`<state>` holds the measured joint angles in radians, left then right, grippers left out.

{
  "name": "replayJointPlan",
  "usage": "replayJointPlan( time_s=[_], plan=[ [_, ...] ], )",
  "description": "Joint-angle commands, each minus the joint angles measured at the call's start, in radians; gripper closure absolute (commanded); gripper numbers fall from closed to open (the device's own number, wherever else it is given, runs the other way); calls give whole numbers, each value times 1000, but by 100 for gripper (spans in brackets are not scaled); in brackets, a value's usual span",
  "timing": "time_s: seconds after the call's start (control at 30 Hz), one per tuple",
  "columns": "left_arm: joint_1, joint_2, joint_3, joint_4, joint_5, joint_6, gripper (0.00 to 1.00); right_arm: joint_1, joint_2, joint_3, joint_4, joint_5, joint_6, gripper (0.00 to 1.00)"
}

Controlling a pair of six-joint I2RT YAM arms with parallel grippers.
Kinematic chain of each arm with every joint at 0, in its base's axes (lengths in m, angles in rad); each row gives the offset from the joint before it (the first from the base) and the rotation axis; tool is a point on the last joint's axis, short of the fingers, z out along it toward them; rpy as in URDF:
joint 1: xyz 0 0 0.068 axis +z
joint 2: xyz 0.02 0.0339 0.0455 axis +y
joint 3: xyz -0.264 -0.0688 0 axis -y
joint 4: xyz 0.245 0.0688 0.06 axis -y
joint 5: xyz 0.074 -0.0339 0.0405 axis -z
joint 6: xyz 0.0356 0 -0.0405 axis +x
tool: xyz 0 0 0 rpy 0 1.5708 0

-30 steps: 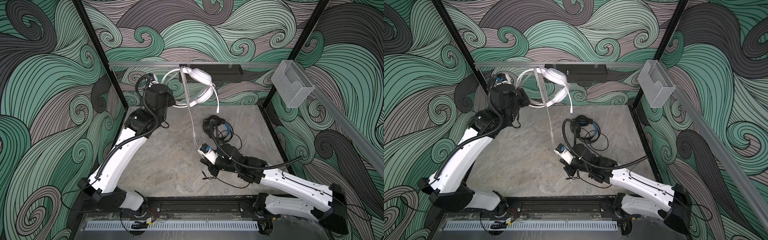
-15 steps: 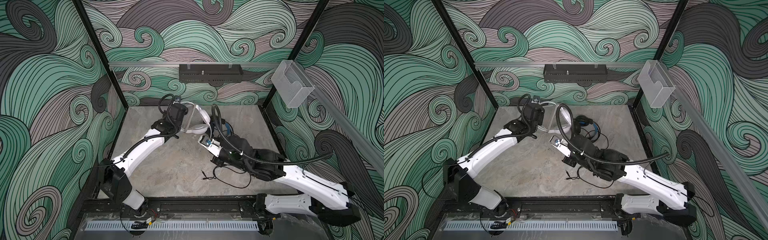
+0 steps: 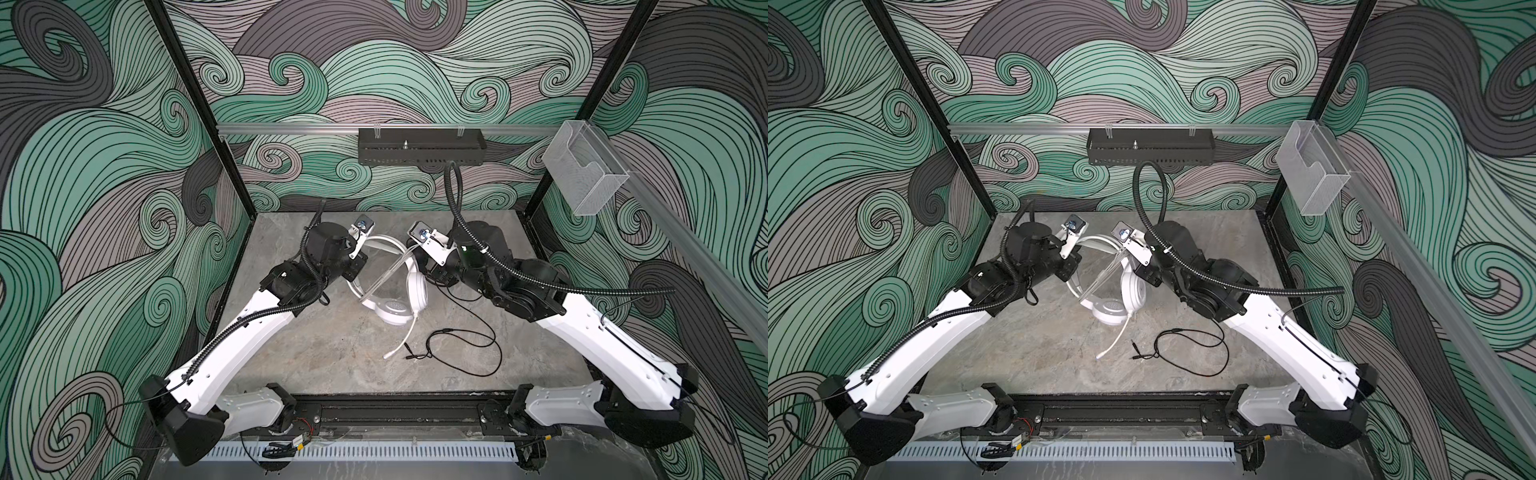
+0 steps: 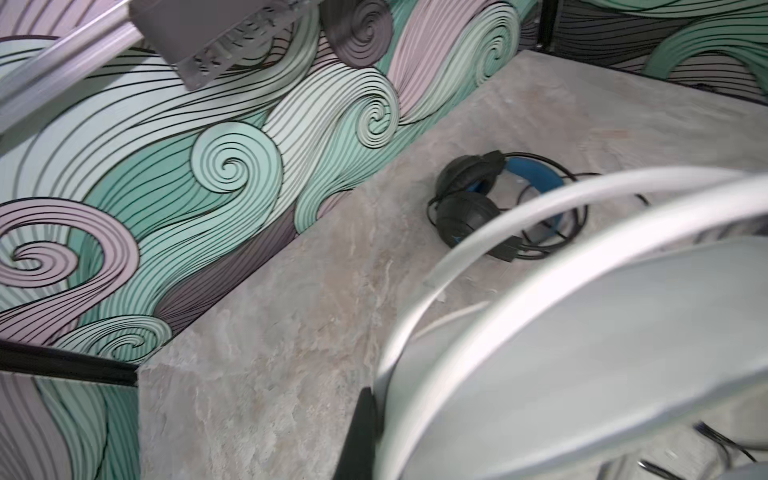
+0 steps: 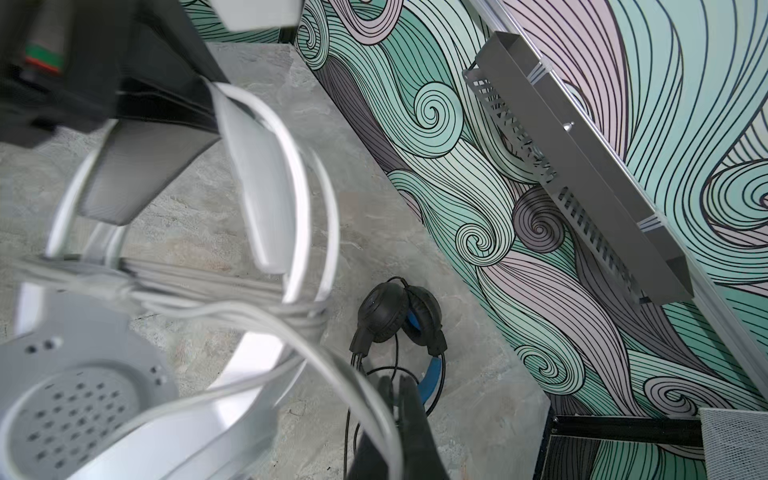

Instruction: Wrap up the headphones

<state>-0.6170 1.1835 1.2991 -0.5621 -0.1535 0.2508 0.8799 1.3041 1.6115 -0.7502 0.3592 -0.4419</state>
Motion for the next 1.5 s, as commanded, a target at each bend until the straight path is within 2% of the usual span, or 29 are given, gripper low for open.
replayJointPlan(
  time_s=[0.0, 0.23, 0.6, 0.8, 0.93, 1.0, 1.2, 1.33, 1.4, 1.47],
  plan=[
    [-6, -51, 16, -91, 146, -29, 100, -76, 3, 30, 11, -51, 52, 100],
    [-6, -123, -35, -15, 190, -187, 100, -183, -30, -90, 99, -207, 146, 100],
    [-6, -90, 94, -59, 353, -228, 100, -289, -116, -377, 400, -602, 257, 100],
    [-6, -84, 122, -46, 414, -288, 100, -307, -151, -485, 572, -774, 309, 89],
    [-6, -82, 129, -39, 417, -319, 100, -308, -151, -515, 623, -866, 309, 88],
    [-5, -71, 147, -64, 384, -324, 100, -308, -165, -547, 665, -884, 302, 87],
    [-6, -8, 205, -179, 235, -318, 100, -314, -187, -604, 680, -842, 306, 83],
    [-6, 16, 219, -210, 233, -321, 100, -330, -204, -652, 711, -807, 341, 70],
    [-4, 28, 228, -229, 223, -330, 100, -342, -219, -685, 729, -787, 357, 60],
    [-4, 42, 236, -255, 213, -330, 100, -360, -227, -708, 733, -763, 374, 55]
  ],
)
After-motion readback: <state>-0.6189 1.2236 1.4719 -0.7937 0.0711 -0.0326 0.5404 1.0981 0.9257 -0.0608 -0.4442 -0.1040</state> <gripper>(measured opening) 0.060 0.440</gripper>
